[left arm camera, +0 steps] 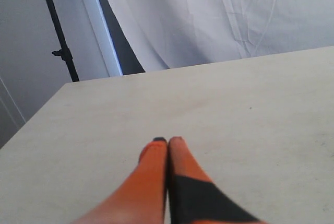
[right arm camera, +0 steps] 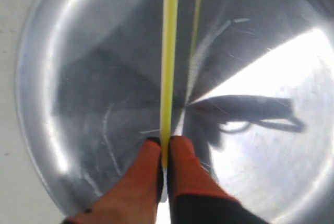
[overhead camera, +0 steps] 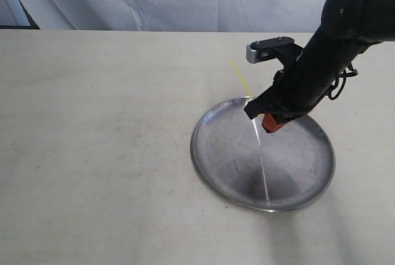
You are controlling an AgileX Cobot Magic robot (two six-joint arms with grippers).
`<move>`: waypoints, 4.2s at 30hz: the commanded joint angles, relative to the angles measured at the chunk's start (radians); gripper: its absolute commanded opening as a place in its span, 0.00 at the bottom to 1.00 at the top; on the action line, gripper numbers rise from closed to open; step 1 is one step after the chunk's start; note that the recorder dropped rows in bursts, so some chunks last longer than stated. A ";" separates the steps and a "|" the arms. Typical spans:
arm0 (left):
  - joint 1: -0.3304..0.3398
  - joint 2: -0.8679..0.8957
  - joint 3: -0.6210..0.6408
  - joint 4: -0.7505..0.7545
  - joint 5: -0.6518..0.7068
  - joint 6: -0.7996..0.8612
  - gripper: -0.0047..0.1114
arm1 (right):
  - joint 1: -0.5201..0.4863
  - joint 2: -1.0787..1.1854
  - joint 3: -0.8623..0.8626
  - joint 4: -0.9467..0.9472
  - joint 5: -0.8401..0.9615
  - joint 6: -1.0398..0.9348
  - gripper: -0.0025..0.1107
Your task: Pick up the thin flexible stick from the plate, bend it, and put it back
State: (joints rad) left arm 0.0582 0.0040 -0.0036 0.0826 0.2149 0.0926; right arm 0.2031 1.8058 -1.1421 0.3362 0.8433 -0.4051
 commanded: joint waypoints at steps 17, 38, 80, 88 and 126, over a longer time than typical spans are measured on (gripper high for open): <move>0.000 -0.004 0.004 -0.160 -0.242 -0.093 0.04 | -0.003 -0.047 0.002 0.234 0.054 -0.241 0.01; -0.092 0.791 -0.676 -1.142 0.327 0.186 0.04 | 0.265 -0.047 0.002 0.409 0.125 -0.384 0.01; -0.092 1.131 -0.702 -1.440 0.582 0.597 0.42 | 0.367 -0.098 -0.001 0.775 0.112 -0.571 0.01; -0.092 1.131 -0.702 -1.431 0.578 0.598 0.04 | 0.367 -0.098 -0.001 0.775 0.116 -0.571 0.01; -0.092 1.131 -0.702 -1.448 0.576 0.642 0.04 | 0.418 -0.055 -0.001 0.875 -0.079 -0.570 0.02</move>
State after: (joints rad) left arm -0.0279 1.1358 -0.7019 -1.3518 0.7866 0.7159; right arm 0.6209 1.7530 -1.1421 1.1939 0.7899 -0.9718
